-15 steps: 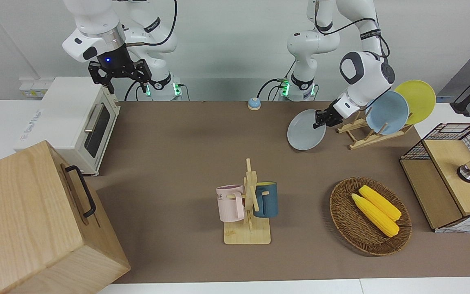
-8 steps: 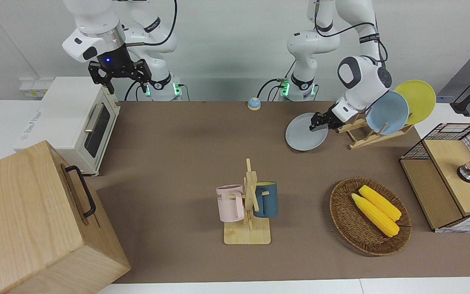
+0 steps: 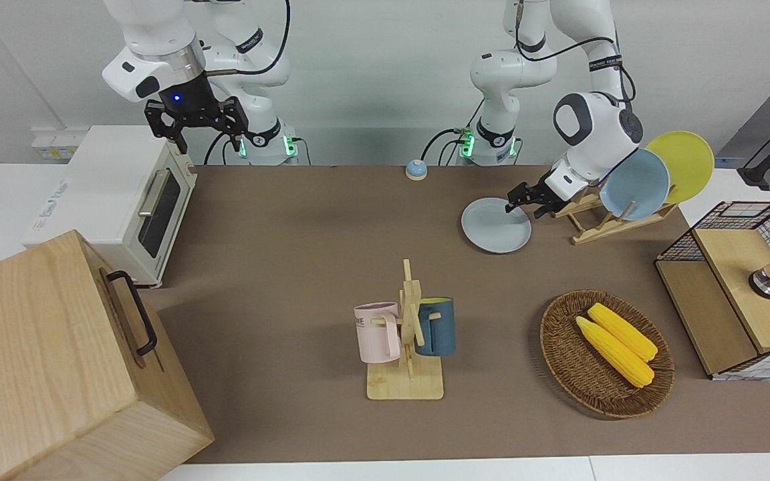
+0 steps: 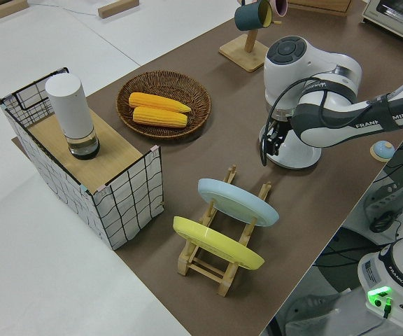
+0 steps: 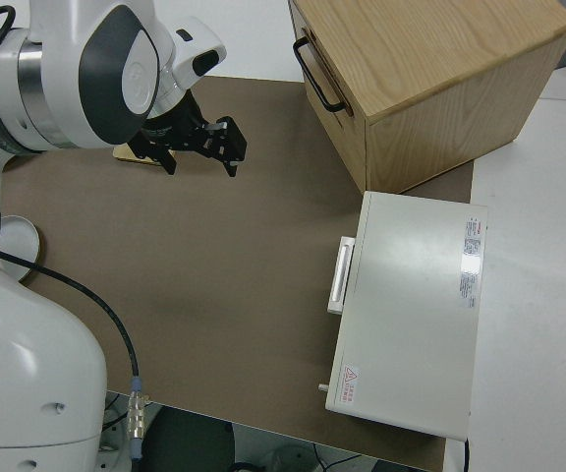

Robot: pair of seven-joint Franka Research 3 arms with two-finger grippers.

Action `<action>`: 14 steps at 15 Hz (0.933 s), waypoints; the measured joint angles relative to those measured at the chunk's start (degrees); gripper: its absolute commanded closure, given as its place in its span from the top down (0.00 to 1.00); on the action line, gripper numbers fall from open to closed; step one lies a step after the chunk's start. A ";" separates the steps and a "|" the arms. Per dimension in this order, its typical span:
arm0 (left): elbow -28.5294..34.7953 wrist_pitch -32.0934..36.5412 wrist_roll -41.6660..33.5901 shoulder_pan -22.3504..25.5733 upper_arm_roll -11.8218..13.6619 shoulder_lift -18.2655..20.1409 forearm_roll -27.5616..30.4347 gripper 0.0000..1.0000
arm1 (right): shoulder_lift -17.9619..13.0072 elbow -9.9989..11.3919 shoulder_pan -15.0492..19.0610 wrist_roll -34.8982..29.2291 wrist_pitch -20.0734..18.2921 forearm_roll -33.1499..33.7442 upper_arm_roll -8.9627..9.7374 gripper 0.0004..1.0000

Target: Pick gray plate from low plate rack and place it on table with left arm

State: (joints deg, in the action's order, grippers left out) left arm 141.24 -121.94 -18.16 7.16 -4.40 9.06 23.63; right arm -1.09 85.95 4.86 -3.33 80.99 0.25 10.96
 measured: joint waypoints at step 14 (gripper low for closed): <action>-11.94 7.22 5.09 -0.04 -0.18 2.05 -14.00 1.00 | 0.00 0.00 0.00 0.00 0.00 0.00 0.00 0.99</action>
State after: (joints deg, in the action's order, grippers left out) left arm 129.30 -114.72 -13.06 7.12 -4.59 11.11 9.63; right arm -1.09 85.95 4.86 -3.33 80.99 0.25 10.96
